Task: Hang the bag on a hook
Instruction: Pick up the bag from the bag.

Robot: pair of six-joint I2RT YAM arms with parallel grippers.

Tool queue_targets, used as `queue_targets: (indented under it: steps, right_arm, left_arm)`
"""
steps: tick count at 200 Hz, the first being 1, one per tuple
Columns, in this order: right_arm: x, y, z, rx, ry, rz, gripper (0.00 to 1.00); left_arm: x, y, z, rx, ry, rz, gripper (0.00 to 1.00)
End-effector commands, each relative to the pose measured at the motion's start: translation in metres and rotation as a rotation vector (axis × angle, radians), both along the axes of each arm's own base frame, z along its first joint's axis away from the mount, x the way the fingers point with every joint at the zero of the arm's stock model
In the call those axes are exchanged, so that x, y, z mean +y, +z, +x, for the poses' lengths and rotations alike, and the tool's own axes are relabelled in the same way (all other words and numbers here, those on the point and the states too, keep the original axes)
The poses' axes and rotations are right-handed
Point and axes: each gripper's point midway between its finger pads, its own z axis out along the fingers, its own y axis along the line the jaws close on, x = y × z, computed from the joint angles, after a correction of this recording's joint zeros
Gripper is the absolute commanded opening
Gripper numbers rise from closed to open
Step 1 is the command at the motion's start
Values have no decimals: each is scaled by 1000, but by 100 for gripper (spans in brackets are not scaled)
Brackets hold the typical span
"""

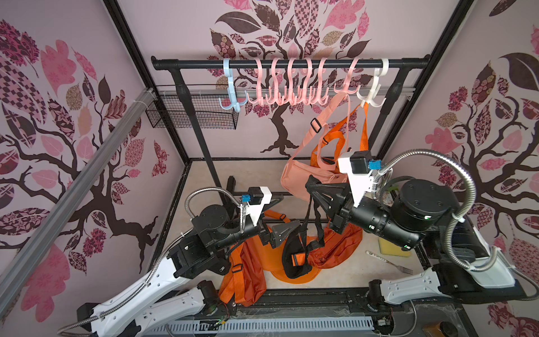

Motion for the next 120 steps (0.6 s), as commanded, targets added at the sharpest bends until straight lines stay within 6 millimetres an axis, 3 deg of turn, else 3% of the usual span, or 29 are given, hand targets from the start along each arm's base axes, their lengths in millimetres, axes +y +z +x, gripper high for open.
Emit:
queue_targets:
  steps: [1,36,71,104,120]
  right_arm:
    - [4,6,0,-32,4,6,0]
    - [8,6,2,-44,-1,-2,0]
    - [6,1,8,-66,-41,-31,0]
    - [4,-5,12,-81,-72,-46,0]
    - [6,-5,11,-80,-58,-33,0]
  left_arm:
    - [0,32,-6,-38,-25,-64,90]
    - [-14,30,-3,-14,-59,-47,79]
    - [-15,28,-5,-7,-75,-42,63]
    - [6,32,-9,-35,-22,-49,73]
    - [2,29,-7,-27,-23,-47,75]
